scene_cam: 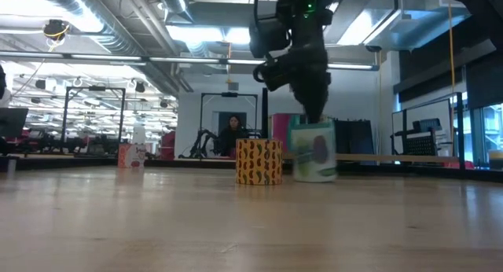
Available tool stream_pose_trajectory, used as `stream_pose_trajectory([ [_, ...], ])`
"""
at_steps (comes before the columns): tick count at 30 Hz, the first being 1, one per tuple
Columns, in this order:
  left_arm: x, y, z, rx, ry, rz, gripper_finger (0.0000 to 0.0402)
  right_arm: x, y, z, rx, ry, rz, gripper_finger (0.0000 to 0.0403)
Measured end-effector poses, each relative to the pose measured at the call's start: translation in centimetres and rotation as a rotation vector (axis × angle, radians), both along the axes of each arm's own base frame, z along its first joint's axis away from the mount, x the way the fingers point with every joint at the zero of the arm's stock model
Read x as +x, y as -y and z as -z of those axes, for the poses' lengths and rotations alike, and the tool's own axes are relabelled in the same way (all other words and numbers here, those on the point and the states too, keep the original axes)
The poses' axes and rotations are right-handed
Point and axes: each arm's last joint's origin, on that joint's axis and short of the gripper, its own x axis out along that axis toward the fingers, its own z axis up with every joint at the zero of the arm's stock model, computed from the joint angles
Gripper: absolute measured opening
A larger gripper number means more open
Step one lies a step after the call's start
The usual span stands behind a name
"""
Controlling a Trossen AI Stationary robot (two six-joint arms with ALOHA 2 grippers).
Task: Pick and place cans onto a shelf
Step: Put the canned mixed vegetables on the shelf
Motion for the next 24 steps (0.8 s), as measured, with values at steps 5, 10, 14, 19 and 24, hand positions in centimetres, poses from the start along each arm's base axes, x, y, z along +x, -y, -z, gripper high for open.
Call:
stream_pose_trajectory([
  [5,0.0,0.0,0.0,0.0,0.0,0.0,0.005,-0.8,-0.1,-0.9,-0.009,-0.087,-0.038,0.0003],
  [10,0.0,0.0,0.0,0.005,-0.002,0.004,0.005,-0.9,0.0,-2.7,-0.065,-0.106,-0.054,0.0002],
  [14,0.0,0.0,0.0,0.006,-0.003,0.004,0.005,-0.7,0.1,-4.8,-0.071,-0.078,-0.076,0.0002],
  [19,0.0,0.0,0.0,0.006,-0.003,0.004,0.005,-0.7,0.3,-7.8,-0.101,-0.031,-0.092,0.0002],
  [24,0.0,0.0,0.0,0.005,-0.002,0.004,0.005,-0.8,1.4,-10.5,-0.14,0.07,-0.063,0.0002],
])
